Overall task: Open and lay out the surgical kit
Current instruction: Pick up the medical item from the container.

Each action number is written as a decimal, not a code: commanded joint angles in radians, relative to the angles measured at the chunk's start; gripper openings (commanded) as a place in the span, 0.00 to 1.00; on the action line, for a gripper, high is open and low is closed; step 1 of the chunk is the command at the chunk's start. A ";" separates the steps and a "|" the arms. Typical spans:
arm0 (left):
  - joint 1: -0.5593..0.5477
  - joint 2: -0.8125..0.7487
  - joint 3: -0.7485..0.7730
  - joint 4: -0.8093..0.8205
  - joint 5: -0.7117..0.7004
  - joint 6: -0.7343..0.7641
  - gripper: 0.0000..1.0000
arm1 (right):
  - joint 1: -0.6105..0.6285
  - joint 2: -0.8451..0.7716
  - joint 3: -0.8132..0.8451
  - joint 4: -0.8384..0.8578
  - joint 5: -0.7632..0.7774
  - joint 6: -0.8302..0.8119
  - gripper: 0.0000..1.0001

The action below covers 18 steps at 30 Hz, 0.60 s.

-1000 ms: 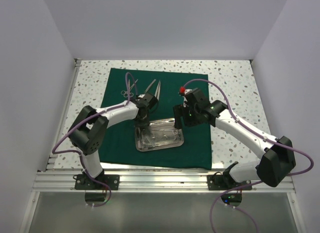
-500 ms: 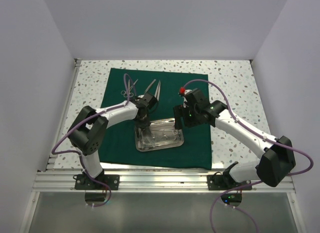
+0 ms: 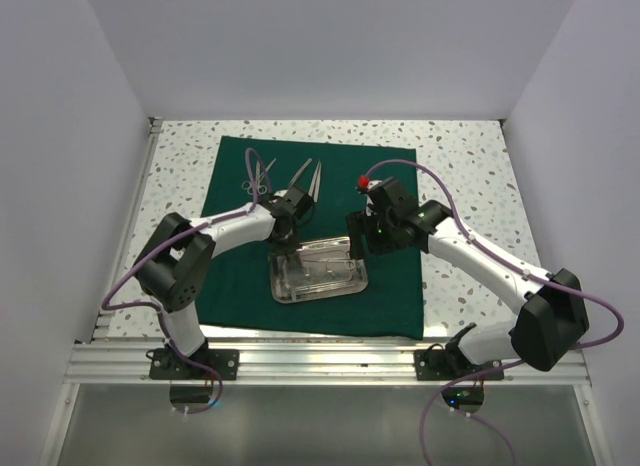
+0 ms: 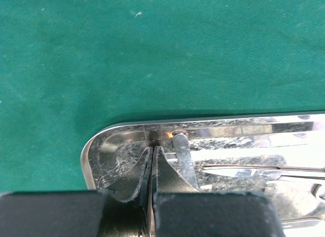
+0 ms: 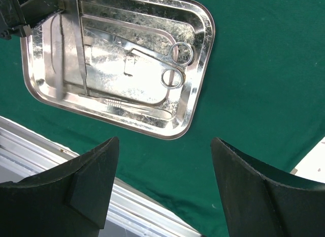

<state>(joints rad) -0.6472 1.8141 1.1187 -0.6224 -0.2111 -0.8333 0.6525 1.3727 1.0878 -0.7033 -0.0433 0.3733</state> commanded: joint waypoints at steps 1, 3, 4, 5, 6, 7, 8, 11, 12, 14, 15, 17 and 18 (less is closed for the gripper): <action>0.008 0.134 -0.094 0.013 0.070 -0.010 0.00 | -0.004 0.006 0.009 -0.013 0.011 -0.019 0.77; 0.009 0.128 -0.070 0.001 0.055 0.008 0.00 | -0.005 0.009 0.014 -0.015 0.011 -0.020 0.77; 0.009 0.119 -0.059 -0.016 0.036 0.013 0.00 | -0.004 0.009 0.017 -0.016 0.011 -0.020 0.77; 0.011 0.105 -0.039 -0.022 0.026 0.023 0.00 | -0.005 0.008 0.018 -0.015 0.013 -0.020 0.77; 0.011 0.071 -0.028 -0.029 0.006 0.028 0.00 | -0.005 0.008 0.020 -0.016 0.014 -0.020 0.77; 0.011 0.053 -0.017 -0.040 -0.002 0.036 0.00 | -0.005 0.008 0.021 -0.016 0.016 -0.020 0.77; 0.011 0.033 0.005 -0.046 -0.008 0.049 0.00 | -0.007 0.006 0.023 -0.016 0.017 -0.020 0.77; 0.011 -0.025 0.074 -0.085 -0.036 0.072 0.00 | -0.005 0.006 0.021 -0.013 0.020 -0.019 0.77; 0.011 -0.032 0.096 -0.097 -0.046 0.076 0.00 | -0.007 0.006 0.021 -0.013 0.020 -0.019 0.77; 0.011 -0.041 0.165 -0.123 -0.050 0.086 0.00 | -0.007 0.003 0.015 -0.010 0.020 -0.016 0.77; 0.009 -0.047 0.190 -0.128 -0.048 0.092 0.00 | -0.008 0.003 0.012 -0.007 0.020 -0.016 0.77; 0.009 -0.045 0.266 -0.146 -0.048 0.099 0.00 | -0.007 0.000 0.004 -0.005 0.019 -0.014 0.77; 0.009 -0.036 0.292 -0.155 -0.048 0.102 0.00 | -0.007 0.000 0.003 -0.005 0.019 -0.013 0.77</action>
<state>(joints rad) -0.6415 1.8111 1.2968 -0.7494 -0.2276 -0.7628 0.6487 1.3758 1.0878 -0.7078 -0.0395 0.3725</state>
